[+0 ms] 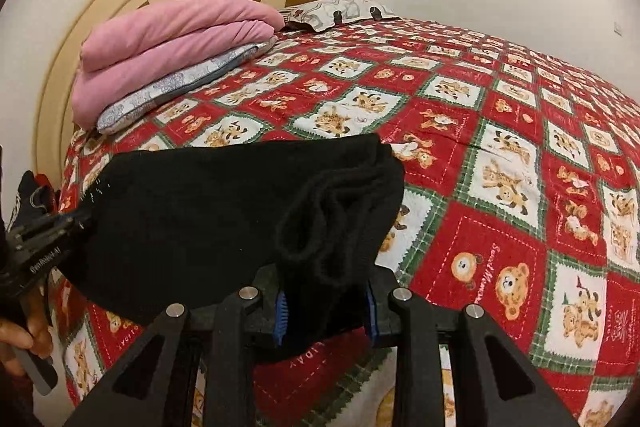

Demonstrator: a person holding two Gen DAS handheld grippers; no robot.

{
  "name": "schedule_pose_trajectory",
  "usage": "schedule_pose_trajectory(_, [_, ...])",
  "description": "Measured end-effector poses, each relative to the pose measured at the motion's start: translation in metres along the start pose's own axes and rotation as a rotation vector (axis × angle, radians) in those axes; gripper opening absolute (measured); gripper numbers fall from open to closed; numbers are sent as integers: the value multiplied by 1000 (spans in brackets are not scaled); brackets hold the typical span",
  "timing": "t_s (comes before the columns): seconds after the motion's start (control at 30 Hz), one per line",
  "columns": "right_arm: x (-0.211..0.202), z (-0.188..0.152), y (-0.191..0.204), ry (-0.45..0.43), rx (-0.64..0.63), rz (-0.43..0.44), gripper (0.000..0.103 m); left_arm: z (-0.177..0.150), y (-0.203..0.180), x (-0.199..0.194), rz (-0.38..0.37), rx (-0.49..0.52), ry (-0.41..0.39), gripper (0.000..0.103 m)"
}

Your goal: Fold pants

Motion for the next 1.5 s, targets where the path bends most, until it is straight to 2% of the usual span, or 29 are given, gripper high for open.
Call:
schedule_pose_trajectory(0.1, [3, -2, 1, 18, -11, -8, 33, -6, 2, 4, 6, 8, 15, 22])
schedule_pose_trajectory(0.17, [7, -6, -4, 34, 20, 16, 47, -8, 5, 4, -3, -1, 17, 27])
schedule_pose_trajectory(0.2, [8, -8, -8, 41, 46, 23, 53, -10, 7, 4, -5, -7, 23, 35])
schedule_pose_trajectory(0.23, [10, -12, -16, 52, 90, 23, 69, -10, 11, 4, 4, -11, 27, 53])
schedule_pose_trajectory(0.27, [11, -15, -25, 59, 141, 29, 77, -11, 18, 3, 32, -17, 25, 63])
schedule_pose_trajectory(0.3, [9, -17, -29, 53, 177, 54, 77, -12, 23, 1, 47, -24, 23, 78])
schedule_pose_trajectory(0.33, [6, -18, -33, 35, 211, 94, 77, -14, 29, -2, 46, -34, 23, 81])
schedule_pose_trajectory(0.47, [-15, -32, -45, 15, 332, 153, 77, -21, 50, -15, 15, -105, 36, 82])
schedule_pose_trajectory(0.57, [-41, -39, -56, -62, 418, 115, 76, -20, 56, -28, 61, -106, 2, 82])
schedule_pose_trajectory(0.6, [-52, -38, -57, -106, 411, 66, 69, -18, 55, -35, 85, -94, -22, 82])
schedule_pose_trajectory(0.63, [-63, -34, -54, -132, 360, -4, 44, -15, 53, -39, 99, -83, -38, 82])
schedule_pose_trajectory(0.67, [-67, -29, -48, -128, 308, -39, 24, -11, 46, -45, 94, -61, -56, 82])
schedule_pose_trajectory(0.77, [-72, -13, -23, -147, 181, -74, 23, 0, 24, -62, 68, -3, -109, 82])
schedule_pose_trajectory(0.83, [-70, -1, -6, -160, 106, -81, 23, 7, 15, -73, 93, 32, -156, 82])
schedule_pose_trajectory(0.9, [-64, 4, 3, -157, 84, -69, 23, 15, 6, -83, 106, 52, -210, 82])
schedule_pose_trajectory(0.97, [-51, 2, 2, -122, 91, -79, 23, 23, -5, -84, 58, 45, -228, 82])
schedule_pose_trajectory(1.1, [-21, -21, -17, -18, 190, -47, 23, 29, -34, -61, -27, 41, -196, 82])
schedule_pose_trajectory(1.2, [-23, -26, -25, -50, 246, 14, 23, 13, -43, -24, -11, 46, -77, 82])
schedule_pose_trajectory(1.27, [-22, -27, -23, -56, 233, 5, 23, -6, -36, -4, 17, 30, -3, 82])
schedule_pose_trajectory(1.3, [-21, -28, -21, -59, 222, -4, 23, -12, -33, 0, 11, 20, 9, 82])
schedule_pose_trajectory(1.37, [-21, -27, -18, -60, 198, -25, 23, -17, -29, -4, -24, -6, -19, 82])
schedule_pose_trajectory(1.5, [-22, -27, -17, -61, 198, -28, 23, -16, -30, -8, -13, 18, -5, 83])
Point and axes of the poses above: each gripper's, at about its wrist camera, not at the fingertips, and x roughly the way its jaws point, y to its left, z to its top, the point moved 8 cm from there along x, roughly the way its jaws point, and after that the axes turned 5 degrees about -x, right-handed, at the moved point
